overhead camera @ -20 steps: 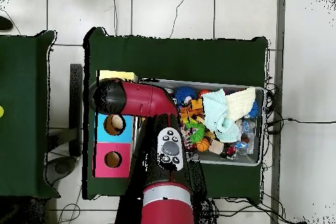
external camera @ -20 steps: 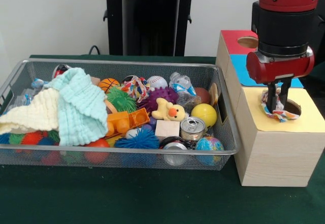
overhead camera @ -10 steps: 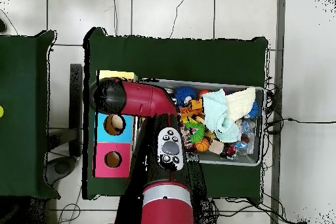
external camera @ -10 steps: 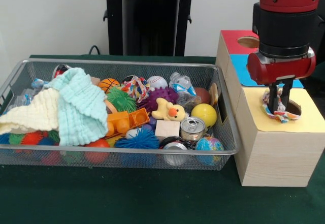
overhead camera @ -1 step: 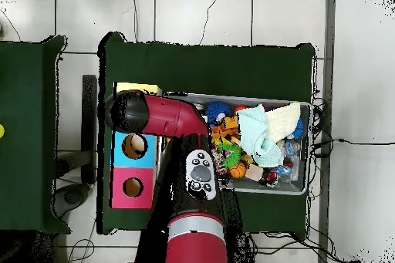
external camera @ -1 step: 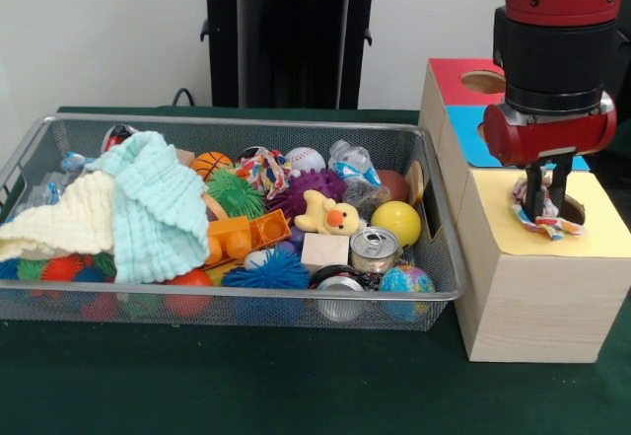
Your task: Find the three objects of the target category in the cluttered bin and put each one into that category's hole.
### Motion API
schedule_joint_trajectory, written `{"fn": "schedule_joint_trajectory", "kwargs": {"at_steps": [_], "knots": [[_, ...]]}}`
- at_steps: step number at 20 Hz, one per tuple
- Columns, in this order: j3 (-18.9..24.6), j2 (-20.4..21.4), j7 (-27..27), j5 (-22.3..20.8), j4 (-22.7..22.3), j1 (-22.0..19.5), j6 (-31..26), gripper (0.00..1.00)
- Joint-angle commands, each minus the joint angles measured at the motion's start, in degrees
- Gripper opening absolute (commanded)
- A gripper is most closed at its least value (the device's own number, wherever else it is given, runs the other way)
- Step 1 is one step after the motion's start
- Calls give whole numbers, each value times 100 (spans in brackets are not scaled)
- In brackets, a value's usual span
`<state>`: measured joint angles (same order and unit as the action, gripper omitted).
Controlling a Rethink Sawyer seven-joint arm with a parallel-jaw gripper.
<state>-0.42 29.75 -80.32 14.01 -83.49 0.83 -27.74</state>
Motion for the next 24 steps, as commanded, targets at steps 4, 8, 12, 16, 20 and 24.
{"fn": "schedule_joint_trajectory", "kwargs": {"at_steps": [4, 8, 12, 16, 20, 24], "knots": [[274, -319, -1475, 283, -370, -6, 27, 0], [210, -337, -1604, 379, -345, 36, -111, 100], [119, -224, -1585, 431, -356, 104, -429, 100], [43, -147, -1692, 563, -453, 156, -476, 100], [62, -119, -1607, 587, -461, 139, -483, 100], [29, -58, -1603, 613, -532, 148, -510, 100]]}}
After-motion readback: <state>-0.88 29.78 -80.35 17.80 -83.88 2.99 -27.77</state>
